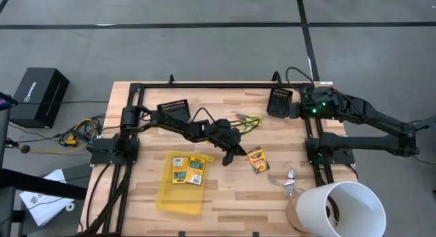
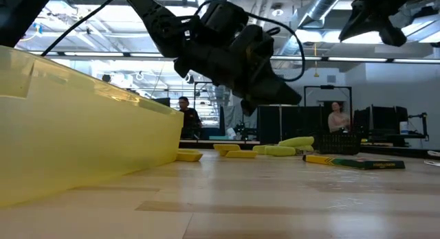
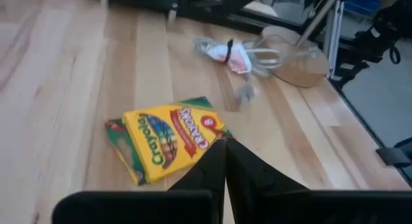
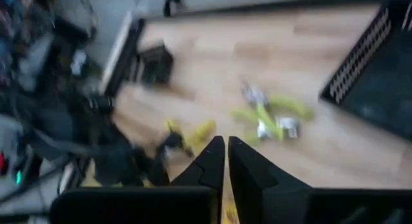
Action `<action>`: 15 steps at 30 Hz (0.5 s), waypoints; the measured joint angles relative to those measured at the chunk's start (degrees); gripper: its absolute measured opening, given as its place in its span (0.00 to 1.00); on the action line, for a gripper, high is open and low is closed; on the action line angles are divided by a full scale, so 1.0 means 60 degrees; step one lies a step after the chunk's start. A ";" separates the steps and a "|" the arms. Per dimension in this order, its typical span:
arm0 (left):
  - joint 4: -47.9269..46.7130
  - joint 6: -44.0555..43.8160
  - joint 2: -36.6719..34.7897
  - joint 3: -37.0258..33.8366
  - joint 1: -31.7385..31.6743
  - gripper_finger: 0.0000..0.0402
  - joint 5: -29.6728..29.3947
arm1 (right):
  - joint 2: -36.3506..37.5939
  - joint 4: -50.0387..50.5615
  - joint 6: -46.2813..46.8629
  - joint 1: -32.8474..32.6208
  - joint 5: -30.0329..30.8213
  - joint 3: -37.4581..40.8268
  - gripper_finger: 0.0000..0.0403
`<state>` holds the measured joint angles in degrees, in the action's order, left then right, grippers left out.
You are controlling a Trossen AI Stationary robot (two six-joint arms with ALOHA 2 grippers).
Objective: Pick & Place School Supplies
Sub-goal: Put the yellow crayon box into the yellow bin
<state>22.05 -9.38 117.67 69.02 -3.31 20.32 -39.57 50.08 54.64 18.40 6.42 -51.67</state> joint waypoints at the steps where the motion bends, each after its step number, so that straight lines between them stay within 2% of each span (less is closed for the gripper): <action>1: -0.0006 -0.0085 -0.0005 0.0002 -0.0004 0.01 0.0002 | -0.0119 0.0247 -0.0016 -0.0020 -0.0312 -0.0001 0.03; 5: -0.0028 -0.0488 -0.0215 -0.0002 -0.0338 0.00 -0.0027 | -0.0787 0.1023 -0.0409 -0.0437 -0.0941 0.0009 0.00; 11: -0.0157 -0.0516 -0.1083 -0.0003 -0.1136 0.00 0.0003 | -0.1579 0.0984 -0.1076 -0.0922 -0.1644 0.0014 0.00; 15: -0.0156 -0.0515 -0.1872 -0.0002 -0.1745 0.00 0.0007 | -0.1952 -0.0053 -0.1062 -0.1362 -0.1828 0.0696 0.00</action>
<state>21.12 -12.47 106.44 69.01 -13.78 20.36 -51.28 49.77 48.27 10.23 -4.55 -47.49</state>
